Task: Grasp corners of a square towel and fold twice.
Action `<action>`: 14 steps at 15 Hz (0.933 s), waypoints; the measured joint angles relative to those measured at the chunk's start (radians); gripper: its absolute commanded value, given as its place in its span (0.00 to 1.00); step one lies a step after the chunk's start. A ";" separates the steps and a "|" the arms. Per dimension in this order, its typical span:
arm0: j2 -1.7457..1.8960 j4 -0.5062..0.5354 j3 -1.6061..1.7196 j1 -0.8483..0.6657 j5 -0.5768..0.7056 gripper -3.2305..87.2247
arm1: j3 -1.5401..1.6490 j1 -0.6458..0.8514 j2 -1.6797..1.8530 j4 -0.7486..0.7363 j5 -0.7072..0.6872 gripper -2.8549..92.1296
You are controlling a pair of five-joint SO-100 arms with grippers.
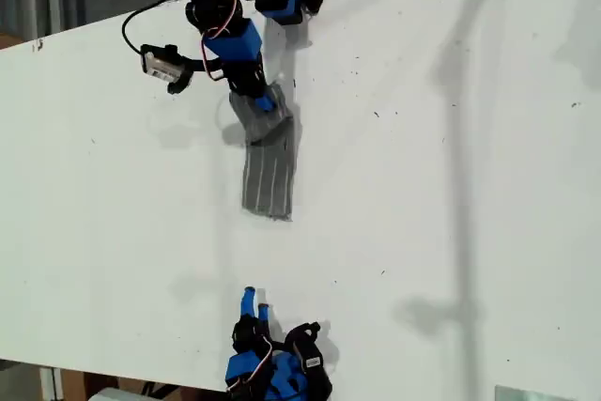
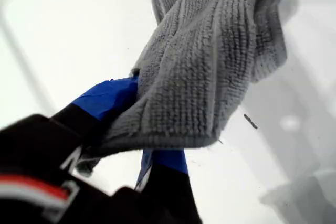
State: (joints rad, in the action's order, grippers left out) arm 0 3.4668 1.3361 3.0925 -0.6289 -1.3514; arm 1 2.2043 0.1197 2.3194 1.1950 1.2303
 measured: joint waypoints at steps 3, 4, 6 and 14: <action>0.000 0.000 0.000 0.000 0.000 0.31 | -0.370 0.000 -0.460 0.051 -0.077 0.03; 0.000 0.000 0.000 0.000 0.000 0.31 | -0.540 -0.002 -0.638 0.101 -0.110 0.03; 0.000 0.000 0.000 0.000 0.000 0.31 | -0.862 -0.002 -0.930 0.135 -0.187 0.03; 0.000 0.000 0.000 0.005 0.000 0.31 | -1.035 0.054 -1.152 -0.051 -0.353 0.25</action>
State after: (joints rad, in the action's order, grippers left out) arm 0 3.4668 1.3361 3.0925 -0.6243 -1.3514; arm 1 1.1689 0.1733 1.1674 1.1443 0.8774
